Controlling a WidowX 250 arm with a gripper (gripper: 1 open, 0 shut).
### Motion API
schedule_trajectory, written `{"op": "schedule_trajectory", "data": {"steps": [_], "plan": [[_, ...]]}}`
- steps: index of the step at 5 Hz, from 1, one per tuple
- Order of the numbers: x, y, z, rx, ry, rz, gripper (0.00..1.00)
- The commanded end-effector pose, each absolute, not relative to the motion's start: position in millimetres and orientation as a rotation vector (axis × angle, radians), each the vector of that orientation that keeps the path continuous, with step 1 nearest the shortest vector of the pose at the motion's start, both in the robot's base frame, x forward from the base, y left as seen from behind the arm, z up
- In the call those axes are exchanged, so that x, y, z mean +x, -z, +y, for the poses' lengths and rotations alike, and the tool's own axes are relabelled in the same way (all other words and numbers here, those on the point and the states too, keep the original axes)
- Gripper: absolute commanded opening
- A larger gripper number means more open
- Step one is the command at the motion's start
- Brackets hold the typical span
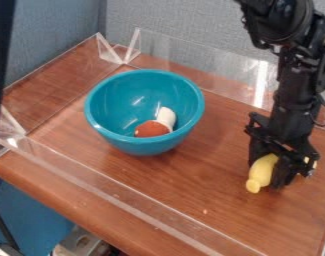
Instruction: Remove the yellow object from the blue bowl and put it on the table
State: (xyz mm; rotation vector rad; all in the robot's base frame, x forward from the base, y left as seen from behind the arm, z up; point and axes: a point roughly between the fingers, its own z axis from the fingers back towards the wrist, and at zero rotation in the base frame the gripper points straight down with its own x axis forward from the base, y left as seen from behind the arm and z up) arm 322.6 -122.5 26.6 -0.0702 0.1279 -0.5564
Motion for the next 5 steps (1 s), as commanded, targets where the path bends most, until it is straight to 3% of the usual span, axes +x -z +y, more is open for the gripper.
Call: {"op": "schedule_trajectory", "data": {"steps": [1,5], "plan": [[318,-22.7,-117,-0.07,0.622,0.136,0.0],[316,-17.1,-114,-0.085,0.573,0.17,0.0]]}}
